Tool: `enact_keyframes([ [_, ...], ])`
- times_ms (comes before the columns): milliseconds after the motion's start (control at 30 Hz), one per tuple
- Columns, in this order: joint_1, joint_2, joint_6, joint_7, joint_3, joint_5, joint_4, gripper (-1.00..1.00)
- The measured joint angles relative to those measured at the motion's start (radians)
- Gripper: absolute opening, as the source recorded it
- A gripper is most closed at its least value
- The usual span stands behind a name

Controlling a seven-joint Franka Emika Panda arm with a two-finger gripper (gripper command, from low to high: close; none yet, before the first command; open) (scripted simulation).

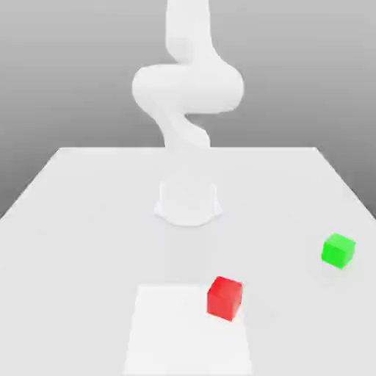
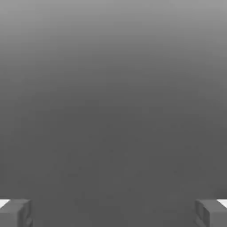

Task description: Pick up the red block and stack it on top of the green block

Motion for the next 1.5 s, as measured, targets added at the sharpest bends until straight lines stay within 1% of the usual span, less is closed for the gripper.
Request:
enact_keyframes([
  [233, 0.16, 0.242, 0.147, -0.325, -0.109, 0.06, -0.156, 0.0],
  [467, 0.272, 0.474, 0.29, -0.618, -0.15, 0.09, -0.306, 0.0],
  [600, 0.303, 0.597, 0.373, -0.751, -0.145, 0.061, -0.393, 0.0],
  [700, 0.31, 0.678, 0.435, -0.811, -0.139, -0.008, -0.453, 0.0],
  [767, 0.313, 0.72, 0.47, -0.831, -0.138, -0.015, -0.459, 0.0],
  [833, 0.312, 0.761, 0.504, -0.848, -0.132, -0.001, -0.455, 0.0],
  [967, 0.296, 0.846, 0.576, -0.892, -0.104, 0.056, -0.442, 0.0],
  [1100, 0.255, 0.937, 0.652, -0.932, -0.048, 0.113, -0.433, 0.0],
  [1133, 0.244, 0.953, 0.665, -0.938, -0.035, 0.122, -0.432, -1.0],
  [1367, 0.242, 0.953, 0.664, -0.937, -0.033, 0.121, -0.432, -1.0],
  [1500, 0.268, 0.876, 0.6, -0.899, -0.073, 0.065, -0.438, -1.0],
])
